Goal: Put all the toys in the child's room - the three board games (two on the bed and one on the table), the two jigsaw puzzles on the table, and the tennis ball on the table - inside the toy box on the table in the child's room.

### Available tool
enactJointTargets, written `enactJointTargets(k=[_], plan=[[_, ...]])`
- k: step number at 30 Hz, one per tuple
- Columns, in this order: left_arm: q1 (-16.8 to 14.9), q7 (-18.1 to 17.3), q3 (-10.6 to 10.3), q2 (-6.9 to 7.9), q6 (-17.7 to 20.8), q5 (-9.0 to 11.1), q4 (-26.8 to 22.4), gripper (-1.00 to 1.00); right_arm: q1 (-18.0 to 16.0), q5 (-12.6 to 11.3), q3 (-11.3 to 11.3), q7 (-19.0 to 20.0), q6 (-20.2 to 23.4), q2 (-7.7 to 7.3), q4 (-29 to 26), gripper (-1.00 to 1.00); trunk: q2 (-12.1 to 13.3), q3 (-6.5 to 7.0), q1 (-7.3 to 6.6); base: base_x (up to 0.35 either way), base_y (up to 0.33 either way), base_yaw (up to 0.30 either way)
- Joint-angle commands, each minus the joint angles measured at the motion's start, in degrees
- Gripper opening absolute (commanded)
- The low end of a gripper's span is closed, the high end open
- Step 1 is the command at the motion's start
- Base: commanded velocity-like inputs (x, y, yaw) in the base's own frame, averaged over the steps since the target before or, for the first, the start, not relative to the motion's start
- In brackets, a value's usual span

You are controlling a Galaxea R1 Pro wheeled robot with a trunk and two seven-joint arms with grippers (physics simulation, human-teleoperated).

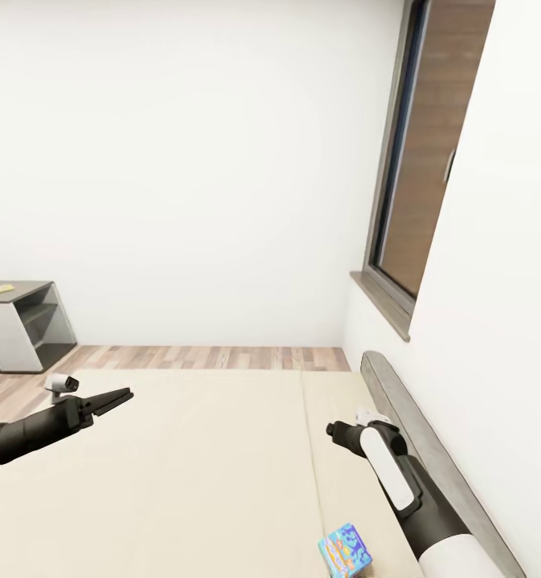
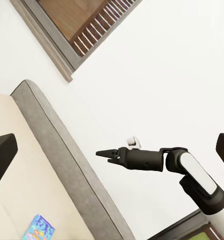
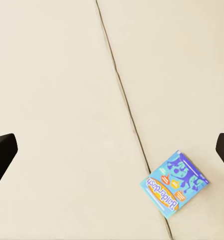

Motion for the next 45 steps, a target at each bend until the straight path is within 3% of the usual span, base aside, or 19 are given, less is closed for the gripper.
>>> enactJointTargets(k=[1,45], plan=[[-0.03,-0.28,0.02,0.01,0.6,-0.1,0.01,1.0,-0.04,-0.53,0.07,-0.56,0.05,-0.04,0.0,1.0,-0.08,-0.15,0.02,0.0,0.0,0.0],[-0.03,-0.28,0.05,0.02,0.74,-0.45,0.01,1.0,-0.2,-0.42,0.07,-0.38,-0.21,-1.07,3.36,1.0,-0.08,-4.32,0.02,0.0,0.0,0.0]])
